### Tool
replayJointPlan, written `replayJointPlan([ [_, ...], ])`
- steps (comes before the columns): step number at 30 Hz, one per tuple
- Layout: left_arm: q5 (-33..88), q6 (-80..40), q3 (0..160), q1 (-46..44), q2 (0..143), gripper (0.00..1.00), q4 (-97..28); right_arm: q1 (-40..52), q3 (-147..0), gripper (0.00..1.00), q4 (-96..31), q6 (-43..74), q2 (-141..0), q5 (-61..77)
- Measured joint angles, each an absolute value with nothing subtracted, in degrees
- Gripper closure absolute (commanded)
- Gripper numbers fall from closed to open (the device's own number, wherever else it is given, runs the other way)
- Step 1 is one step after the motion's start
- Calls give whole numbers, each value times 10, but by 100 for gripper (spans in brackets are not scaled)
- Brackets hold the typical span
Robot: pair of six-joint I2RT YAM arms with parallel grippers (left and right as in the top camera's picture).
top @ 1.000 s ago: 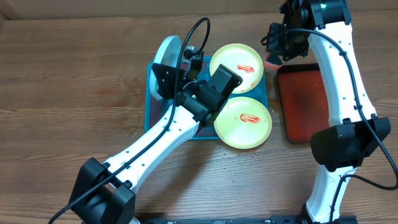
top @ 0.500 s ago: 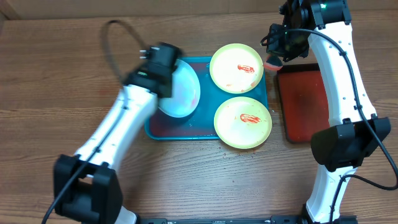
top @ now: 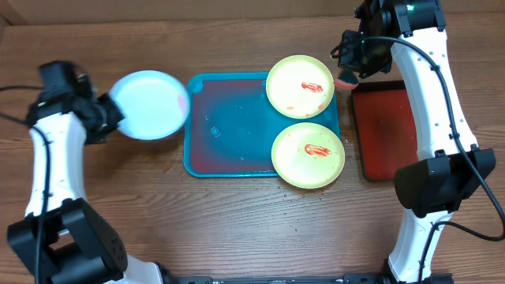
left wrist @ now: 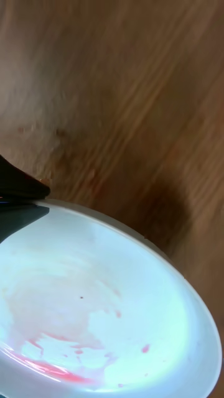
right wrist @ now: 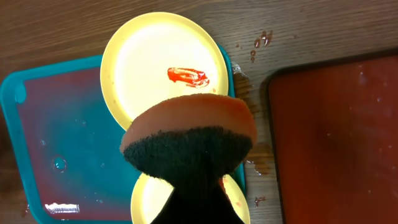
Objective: Clean dirty plates on tray and stack at the side
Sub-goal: 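Carry the white plate left off the tray and set it on the table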
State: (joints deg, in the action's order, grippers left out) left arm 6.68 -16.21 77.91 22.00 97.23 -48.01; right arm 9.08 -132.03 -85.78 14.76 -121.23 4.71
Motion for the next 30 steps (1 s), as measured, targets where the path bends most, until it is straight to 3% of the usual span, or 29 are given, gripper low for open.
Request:
replayJointPlan([
  [13,38,-198,638,285,972,96,-333,91,-1320,96,-864,148,-1212,47],
  [14,36,-200,623,285,972,93,-320,91,-1320,96,-864,148,-1212,47],
  [18,33,-207,604,285,972,66,-301,91,-1320,96,-864,148,-1212,47],
  [19,33,-212,602,285,972,64,-301,91,-1320,96,-865,148,-1212,47],
  [21,32,-210,601,285,972,77,-301,91,-1320,96,-865,148,-1212,47],
  [30,68,-142,676,257,972,55,-416,91,-1320,96,-864,148,-1212,47],
])
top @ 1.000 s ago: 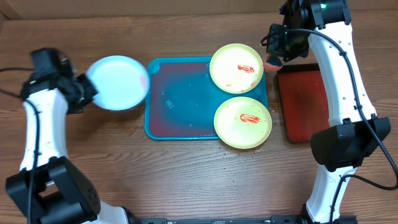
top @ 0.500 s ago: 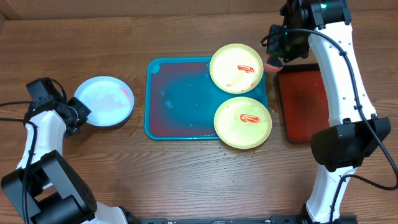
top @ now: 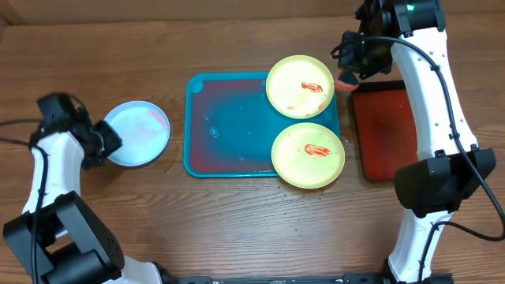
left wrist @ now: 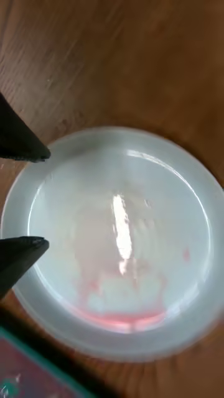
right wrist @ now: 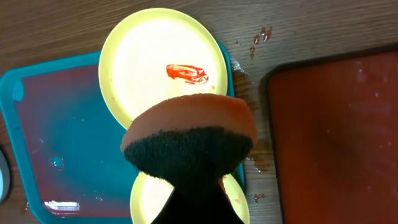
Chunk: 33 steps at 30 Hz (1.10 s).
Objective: Clean dirty plates on tray and stack at the side
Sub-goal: 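Carry the white plate left off the tray and set it on the table, then grip the upper yellow plate's rim with left gripper, drag it left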
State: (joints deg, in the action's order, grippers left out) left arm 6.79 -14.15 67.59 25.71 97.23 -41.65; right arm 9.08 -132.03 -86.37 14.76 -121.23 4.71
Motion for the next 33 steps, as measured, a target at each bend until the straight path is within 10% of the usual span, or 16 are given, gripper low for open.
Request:
replayJointPlan([
  [7,84,-113,831,113,972,34,-461,91,-1320,96,-862,148,-1212,47],
  [16,140,-176,988,-111,1089,37,-463,91,-1320,96,-863,147,-1212,47],
  [33,133,-267,1201,-236,1397,50,-495,91,-1320,96,-871,148,-1212,47],
])
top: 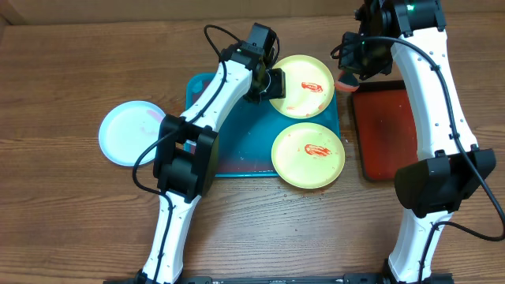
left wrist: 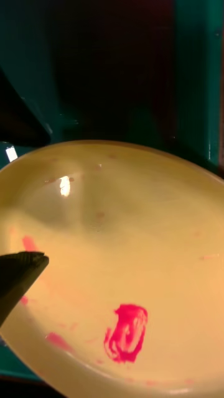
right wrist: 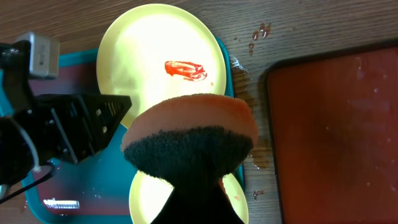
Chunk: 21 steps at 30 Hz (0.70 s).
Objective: Clean dirty plates on tray and stack at the side
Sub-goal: 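Grip the upper yellow plate's rim with left gripper, drag it left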
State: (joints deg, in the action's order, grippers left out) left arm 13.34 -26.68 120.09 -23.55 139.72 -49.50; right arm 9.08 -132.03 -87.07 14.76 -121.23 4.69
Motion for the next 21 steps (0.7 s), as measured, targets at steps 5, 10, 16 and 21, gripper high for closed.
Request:
replayJointPlan([
  [5,105,-287,1202,-236,1410,60,-490,91,-1320,96,-870,147,-1212,47],
  [10,87,-299,1204,-237,1418,96,-475,91,-1320,96,-870,147,-1212,47],
  [16,76,-301,1213,-235,1418,96,-475,91,-1320,96,-870,148,-1212,47],
  [21,45,-299,1238,-216,1416,96,-555,91,-1320,96,-849,147,-1212,47],
])
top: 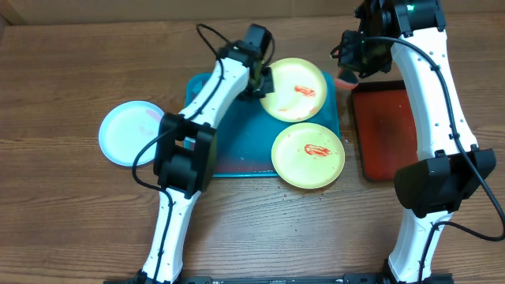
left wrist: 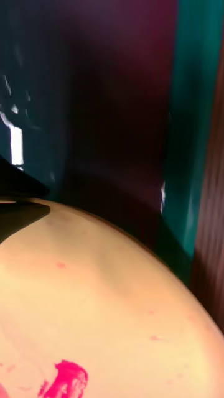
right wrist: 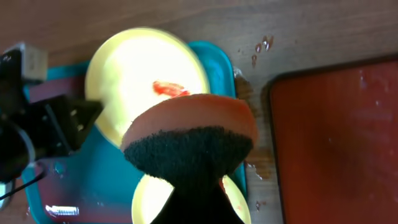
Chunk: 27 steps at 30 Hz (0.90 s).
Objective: Clean dirty plates on tray and stack at the side
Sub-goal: 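Grip the upper yellow plate's rim with left gripper, drag it left, then lower the sponge with the right gripper onto the yellow plate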
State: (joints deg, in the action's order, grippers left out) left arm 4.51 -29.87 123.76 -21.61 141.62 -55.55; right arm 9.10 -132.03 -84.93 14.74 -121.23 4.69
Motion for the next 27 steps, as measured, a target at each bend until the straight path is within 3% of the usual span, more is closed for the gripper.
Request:
replayJointPlan([
  [11,27,-235,1255,-114,1392,96,-783,125,-1320,96,-797,148,-1213,85],
  [27,45,-208,1074,-110,1335,96,-703,261,-1320,96,-776,172,-1336,105],
])
